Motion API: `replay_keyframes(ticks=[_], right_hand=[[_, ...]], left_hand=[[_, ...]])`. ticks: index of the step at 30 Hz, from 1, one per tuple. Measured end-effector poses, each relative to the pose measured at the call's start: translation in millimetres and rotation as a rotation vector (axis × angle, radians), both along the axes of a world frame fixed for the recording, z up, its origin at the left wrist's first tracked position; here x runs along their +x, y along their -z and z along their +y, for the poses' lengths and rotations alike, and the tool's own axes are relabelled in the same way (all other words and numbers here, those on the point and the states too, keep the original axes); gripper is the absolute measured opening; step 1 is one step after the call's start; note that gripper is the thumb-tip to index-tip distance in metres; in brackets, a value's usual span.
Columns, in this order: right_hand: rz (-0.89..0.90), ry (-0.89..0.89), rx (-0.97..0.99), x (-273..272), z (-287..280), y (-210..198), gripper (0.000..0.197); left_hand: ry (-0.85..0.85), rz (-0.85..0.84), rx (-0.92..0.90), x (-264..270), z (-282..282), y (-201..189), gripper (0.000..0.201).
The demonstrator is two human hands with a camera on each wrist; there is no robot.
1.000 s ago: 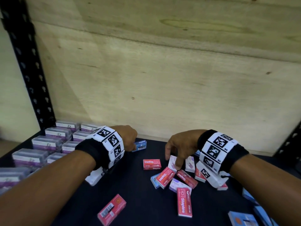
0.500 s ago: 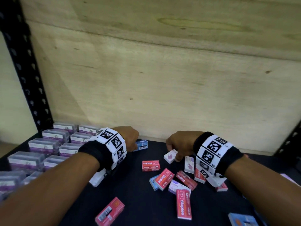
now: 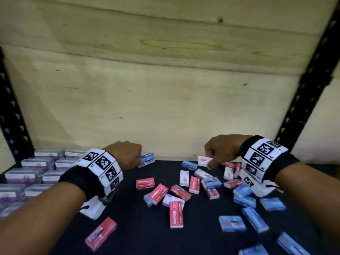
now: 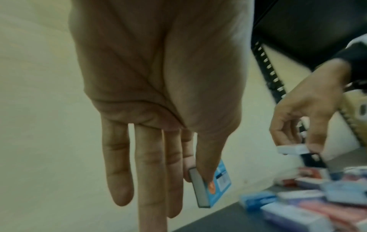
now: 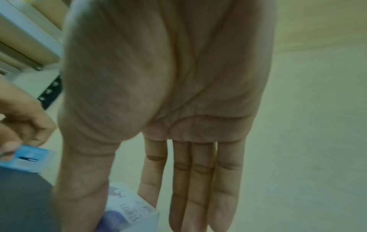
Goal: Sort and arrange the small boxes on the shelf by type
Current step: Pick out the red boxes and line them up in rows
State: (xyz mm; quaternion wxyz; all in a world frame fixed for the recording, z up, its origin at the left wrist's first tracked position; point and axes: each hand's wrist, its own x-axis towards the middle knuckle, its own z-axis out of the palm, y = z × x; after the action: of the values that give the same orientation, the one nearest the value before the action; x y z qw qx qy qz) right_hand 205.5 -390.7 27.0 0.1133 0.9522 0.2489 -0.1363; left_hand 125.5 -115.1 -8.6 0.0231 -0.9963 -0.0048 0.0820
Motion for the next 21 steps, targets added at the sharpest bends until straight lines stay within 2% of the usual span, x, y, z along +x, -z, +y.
replay_keyframes(ticks=[4,9,16,21], right_hand=[[-0.048,0.162,-0.014,-6.4,-73.0,-3.1,0.03],[0.0,0.363,-0.08,-16.7,-155.2,10.3,0.027],[0.059,0.497,-0.114,-42.0,-209.3,27.7,0.035],[0.068,0.527,-0.06,-41.1,-212.5,38.2,0.031]], left_hand=[[0.226,0.056,-0.083,-9.6,-69.4,-13.3,0.024],[0.41,0.119,-0.103,-17.7,-150.8,-2.9,0.025],[0.442,0.14,0.012,-18.5,-200.6,4.8,0.031],[0.429,0.148,0.063,-18.5,-212.2,13.2,0.032]])
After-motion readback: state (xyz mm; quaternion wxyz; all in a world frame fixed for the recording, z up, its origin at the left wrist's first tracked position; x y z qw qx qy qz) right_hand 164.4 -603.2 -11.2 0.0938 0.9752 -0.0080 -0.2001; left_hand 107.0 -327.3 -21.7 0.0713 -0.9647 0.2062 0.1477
